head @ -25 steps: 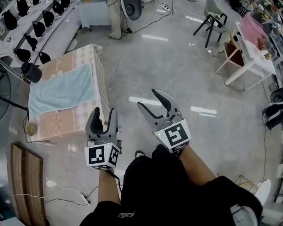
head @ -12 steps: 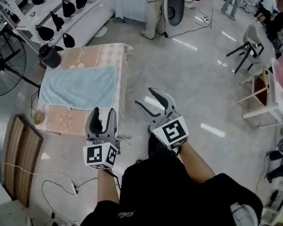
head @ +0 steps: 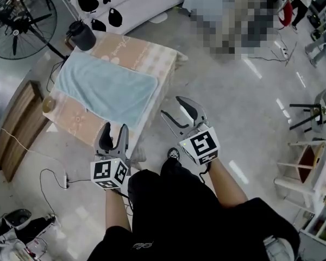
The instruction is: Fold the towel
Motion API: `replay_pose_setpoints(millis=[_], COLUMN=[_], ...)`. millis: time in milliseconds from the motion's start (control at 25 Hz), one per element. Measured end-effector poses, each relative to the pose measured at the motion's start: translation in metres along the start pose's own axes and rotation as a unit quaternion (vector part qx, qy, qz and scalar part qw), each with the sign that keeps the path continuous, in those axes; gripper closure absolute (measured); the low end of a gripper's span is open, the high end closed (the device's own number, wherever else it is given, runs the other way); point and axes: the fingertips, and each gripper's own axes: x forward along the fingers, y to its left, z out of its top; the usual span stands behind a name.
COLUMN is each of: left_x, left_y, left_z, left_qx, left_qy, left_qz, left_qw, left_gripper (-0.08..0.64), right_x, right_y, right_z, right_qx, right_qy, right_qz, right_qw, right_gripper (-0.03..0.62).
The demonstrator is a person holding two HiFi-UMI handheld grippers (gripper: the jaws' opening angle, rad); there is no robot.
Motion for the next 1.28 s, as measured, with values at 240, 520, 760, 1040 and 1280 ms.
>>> replay_pose_setpoints(millis=[240, 520, 760, 1040, 1280], left_x=[0.019, 0.036, 0.077, 0.112, 0.12], left_y=[0.018, 0.056, 0.093, 0.136, 0.131], left_z=[-0.047, -0.093, -0.086, -0.098, -0.133], left_qx=[0.014, -0.023, -0.036, -0.043, -0.087], left_qy=[0.084, 0.137, 0.132, 0.162, 0.201], left_qz=[0.018, 0.034, 0.027, -0.003, -0.011], left_qw=[0.9962, 0.9898, 0.9902, 0.9858, 0.9756], left_gripper=[0.337, 0.337, 0.337, 0.337, 0.337], right_x=[0.045, 0.095, 0.15, 0.202, 0.229], right_y=[-0.013, -0.019, -0.028, -0.023, -0.02], right_z=[-0.021, -0.059, -0.062, -0.084, -0.115], right_qx=[0.023, 0.023, -0.004, -0.087, -0.131], right_qy=[0.019, 0.075, 0.107, 0.193, 0.247], right_qz=[0.066, 0.092, 0.109, 0.182, 0.252], right_qw=[0.997, 0.993, 0.988, 0.96, 0.926], right_gripper=[0.37, 0.37, 0.37, 0.37, 0.37])
